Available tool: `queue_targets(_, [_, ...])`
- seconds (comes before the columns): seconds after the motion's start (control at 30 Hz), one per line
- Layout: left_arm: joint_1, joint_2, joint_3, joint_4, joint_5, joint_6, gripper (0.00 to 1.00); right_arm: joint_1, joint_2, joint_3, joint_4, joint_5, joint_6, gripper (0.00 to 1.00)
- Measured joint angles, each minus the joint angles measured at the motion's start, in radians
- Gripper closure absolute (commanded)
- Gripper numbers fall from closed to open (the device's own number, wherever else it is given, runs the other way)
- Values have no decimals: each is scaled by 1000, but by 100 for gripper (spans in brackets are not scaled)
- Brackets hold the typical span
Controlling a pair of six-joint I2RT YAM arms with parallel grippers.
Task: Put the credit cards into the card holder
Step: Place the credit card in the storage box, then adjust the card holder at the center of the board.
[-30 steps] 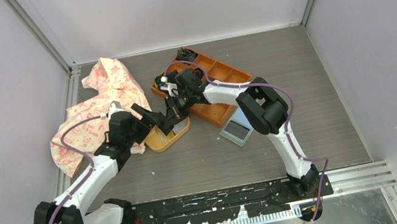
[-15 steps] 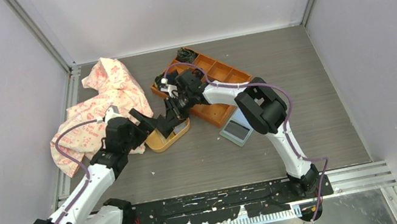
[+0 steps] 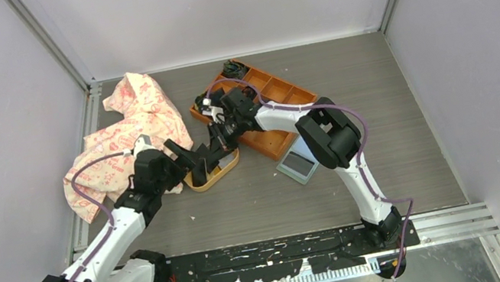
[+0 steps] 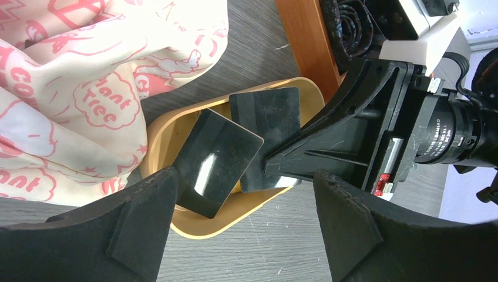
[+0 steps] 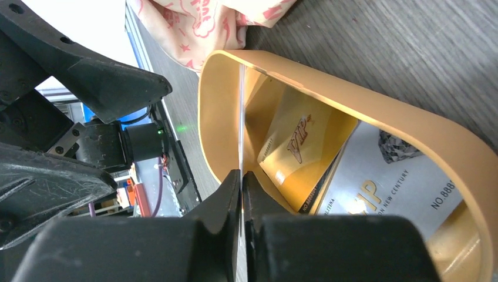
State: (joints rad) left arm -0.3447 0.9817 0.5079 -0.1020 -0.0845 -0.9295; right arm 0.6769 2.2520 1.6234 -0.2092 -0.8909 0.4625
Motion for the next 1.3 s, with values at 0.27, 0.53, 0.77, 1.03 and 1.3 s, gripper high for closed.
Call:
queue_targets(0.27, [0,-4,-11,13,37,29,16,0,0,0,-55,54,-64,98])
queue_targets(0.53, [0,-89,-98,150,174,84,18,-5,-54,4,-193,171,-231,99])
queue_targets(0.77, [0,-156,-174,284,279,93,21,-20,-203,-23,-216,124,-337,99])
queue_targets(1.03, [0,-210,-301,555,427,72,25,-66,-375,-177,-204,-94,-410,99])
queue_targets(1.3, [0,-174,-367,898,596,18,26,-112,-639,-414,-126,-263,-427,99])
